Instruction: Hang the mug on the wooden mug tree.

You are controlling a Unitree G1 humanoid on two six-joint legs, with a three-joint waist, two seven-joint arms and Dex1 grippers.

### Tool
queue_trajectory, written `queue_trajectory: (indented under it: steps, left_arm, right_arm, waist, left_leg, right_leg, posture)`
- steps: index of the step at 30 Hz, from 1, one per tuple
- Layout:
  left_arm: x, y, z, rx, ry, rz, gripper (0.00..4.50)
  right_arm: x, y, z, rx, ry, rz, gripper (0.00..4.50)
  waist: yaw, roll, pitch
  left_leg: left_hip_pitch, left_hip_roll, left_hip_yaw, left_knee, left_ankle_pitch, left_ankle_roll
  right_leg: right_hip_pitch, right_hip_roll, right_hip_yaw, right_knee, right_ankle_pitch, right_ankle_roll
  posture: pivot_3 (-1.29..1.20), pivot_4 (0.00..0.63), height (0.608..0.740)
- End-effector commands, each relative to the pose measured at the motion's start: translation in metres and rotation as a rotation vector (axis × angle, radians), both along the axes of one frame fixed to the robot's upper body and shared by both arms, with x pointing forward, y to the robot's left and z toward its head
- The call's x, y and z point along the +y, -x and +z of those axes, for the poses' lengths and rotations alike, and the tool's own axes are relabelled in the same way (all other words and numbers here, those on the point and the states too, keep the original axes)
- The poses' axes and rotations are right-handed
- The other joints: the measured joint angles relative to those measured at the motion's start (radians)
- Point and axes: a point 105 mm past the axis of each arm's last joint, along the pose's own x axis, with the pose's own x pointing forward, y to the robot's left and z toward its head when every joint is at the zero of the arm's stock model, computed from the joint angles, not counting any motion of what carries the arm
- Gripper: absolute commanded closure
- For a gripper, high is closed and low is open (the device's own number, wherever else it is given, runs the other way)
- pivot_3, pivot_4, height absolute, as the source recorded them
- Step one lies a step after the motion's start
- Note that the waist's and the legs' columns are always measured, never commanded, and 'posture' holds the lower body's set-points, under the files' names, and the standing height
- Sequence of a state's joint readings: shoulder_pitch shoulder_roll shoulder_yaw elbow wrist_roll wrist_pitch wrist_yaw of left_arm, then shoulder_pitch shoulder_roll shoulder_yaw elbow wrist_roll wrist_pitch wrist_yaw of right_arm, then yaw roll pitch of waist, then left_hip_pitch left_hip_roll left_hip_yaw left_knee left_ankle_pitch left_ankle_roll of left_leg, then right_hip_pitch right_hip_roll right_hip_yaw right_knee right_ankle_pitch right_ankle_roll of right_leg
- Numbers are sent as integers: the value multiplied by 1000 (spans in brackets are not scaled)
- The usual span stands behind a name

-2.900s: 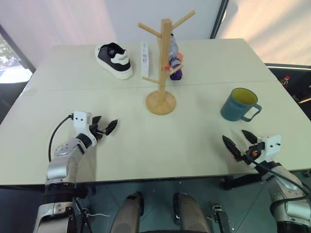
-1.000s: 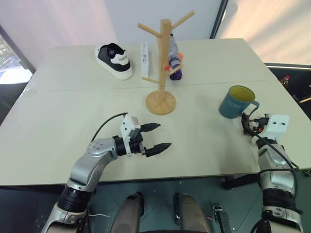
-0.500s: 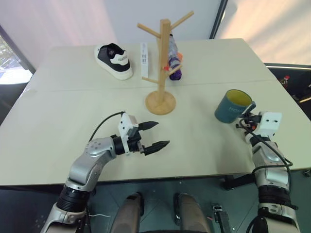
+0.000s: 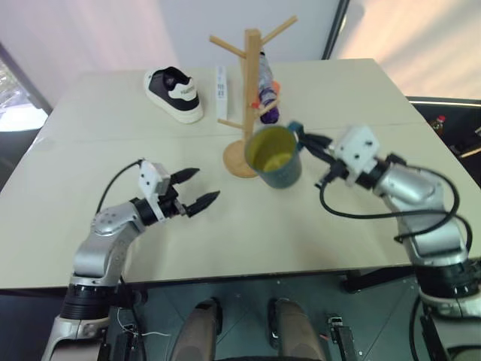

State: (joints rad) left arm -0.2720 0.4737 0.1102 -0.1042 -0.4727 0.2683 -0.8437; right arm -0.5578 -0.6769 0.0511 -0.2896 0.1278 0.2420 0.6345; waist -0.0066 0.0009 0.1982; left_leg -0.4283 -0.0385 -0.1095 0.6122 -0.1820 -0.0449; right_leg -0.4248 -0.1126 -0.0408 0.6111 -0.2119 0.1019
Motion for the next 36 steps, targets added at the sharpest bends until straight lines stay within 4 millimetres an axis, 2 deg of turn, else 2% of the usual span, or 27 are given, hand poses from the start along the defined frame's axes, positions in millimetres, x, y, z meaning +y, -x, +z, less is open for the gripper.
queue_trajectory:
  steps: [1, 5, 8, 17, 21, 26, 31, 36]
  left_arm:
    - [11, 1, 25, -88, 39, 21, 0]
    - [16, 8, 44, -126, 44, 10, 0]
    - [16, 11, 52, -145, 53, 11, 0]
    - [12, 15, 57, -149, 64, 1, 0]
    - [11, 15, 57, -147, 64, 1, 0]
    - [11, 16, 58, -146, 67, -1, 0]
    - [10, 14, 59, -146, 70, -9, 0]
    - [9, 13, 60, -146, 71, -17, 0]
  right_arm:
    - [9, -3, 10, -16, 33, -18, 4441]
    - [21, -10, 22, -47, 91, -28, 4441]
    - [21, -16, 26, -50, 107, -53, 4441]
    - [23, -26, 33, -58, 119, -77, 4441]
    - [25, -22, 35, -62, 124, -61, 4441]
    - [24, -8, 35, -40, 124, -19, 4441]
    - [11, 1, 33, -10, 122, -39, 4441]
    - [3, -1, 33, -4, 125, -68, 4441]
  waist:
    - [11, -1, 0]
    - [16, -1, 1]
    - [18, -2, 1]
    - [11, -2, 1]
    - [7, -2, 1]
    - [-5, -2, 1]
    - [-4, -2, 1]
    - [-7, -2, 1]
  left_leg:
    - [0, 0, 0, 0, 0, 0]
    - [-7, -3, 2, -1, 0, 0]
    - [-10, -4, 1, 0, 0, 0]
    - [-9, -3, 1, 1, 0, 0]
    - [-9, -2, 1, 1, 0, 0]
    - [-9, -2, 1, 1, 1, 0]
    - [-8, -2, 1, 1, 1, 0]
    - [-8, -2, 1, 2, 1, 0]
  right_leg:
    - [0, 0, 0, -1, 0, 0]
    - [-5, -3, 1, -2, 2, -2]
    - [-8, -3, 0, -2, 2, -2]
    - [-8, -1, 0, 1, 2, -2]
    - [-8, 0, 0, 1, 3, -2]
    - [-7, 0, 0, 2, 3, -2]
    - [-7, 0, 0, 2, 2, -2]
    - [-7, 0, 0, 2, 2, -2]
  posture:
    - [0, 150, 740]
    - [0, 150, 740]
    - [0, 150, 740]
    - [0, 150, 740]
    - [0, 150, 740]
    - [0, 150, 740]
    - [0, 150, 740]
    - [0, 150, 740]
